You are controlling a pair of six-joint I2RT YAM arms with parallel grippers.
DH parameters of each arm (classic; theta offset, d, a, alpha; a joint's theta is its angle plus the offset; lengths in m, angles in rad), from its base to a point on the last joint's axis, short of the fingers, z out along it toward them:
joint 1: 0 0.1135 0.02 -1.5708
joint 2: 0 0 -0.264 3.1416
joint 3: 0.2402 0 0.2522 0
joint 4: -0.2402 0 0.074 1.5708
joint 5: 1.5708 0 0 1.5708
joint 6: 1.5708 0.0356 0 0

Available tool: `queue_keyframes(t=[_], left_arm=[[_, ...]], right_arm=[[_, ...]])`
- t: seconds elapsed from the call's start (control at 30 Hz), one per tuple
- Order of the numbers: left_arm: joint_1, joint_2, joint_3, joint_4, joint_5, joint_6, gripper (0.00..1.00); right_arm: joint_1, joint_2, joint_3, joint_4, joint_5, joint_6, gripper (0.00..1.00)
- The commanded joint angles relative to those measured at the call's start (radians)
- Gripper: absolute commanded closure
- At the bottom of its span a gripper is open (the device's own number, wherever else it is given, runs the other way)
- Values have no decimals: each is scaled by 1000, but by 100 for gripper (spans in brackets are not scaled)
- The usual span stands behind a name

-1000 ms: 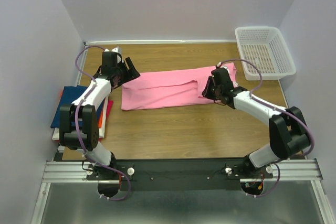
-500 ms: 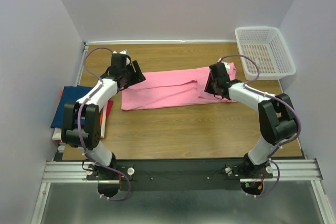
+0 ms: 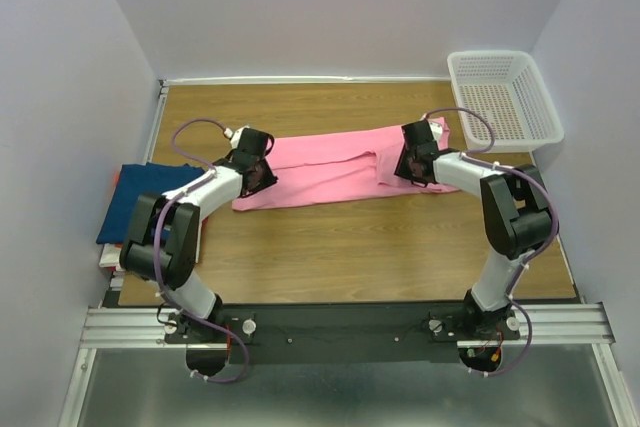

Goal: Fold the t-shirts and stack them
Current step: Fold the tshirt

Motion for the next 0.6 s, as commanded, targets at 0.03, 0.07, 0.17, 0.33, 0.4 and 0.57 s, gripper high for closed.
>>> queue_keyframes(t=[0.03,0.07,0.17,0.33,0.4,0.57], left_arm=[[-95,105,50,-107,-172,-39,69],[-110,114,60,-130,-177,-43,69],[-172,143,56,-156,-165,-54,69],[-279,143,13,-176,-125,-78,69],[-346,143,-10,-184,-97,-94,70],[-517,129,-56,-183,-30,-160,70]], right_arm=[[-13,71,45,-17,18,-15,54],[-16,85,65,-15,15,-23,54],[-31,140,124,-17,-14,-54,54],[-52,240,242,-15,-57,-121,54],[-56,277,292,-18,-64,-165,54],[-56,359,430,-17,-132,-254,54]])
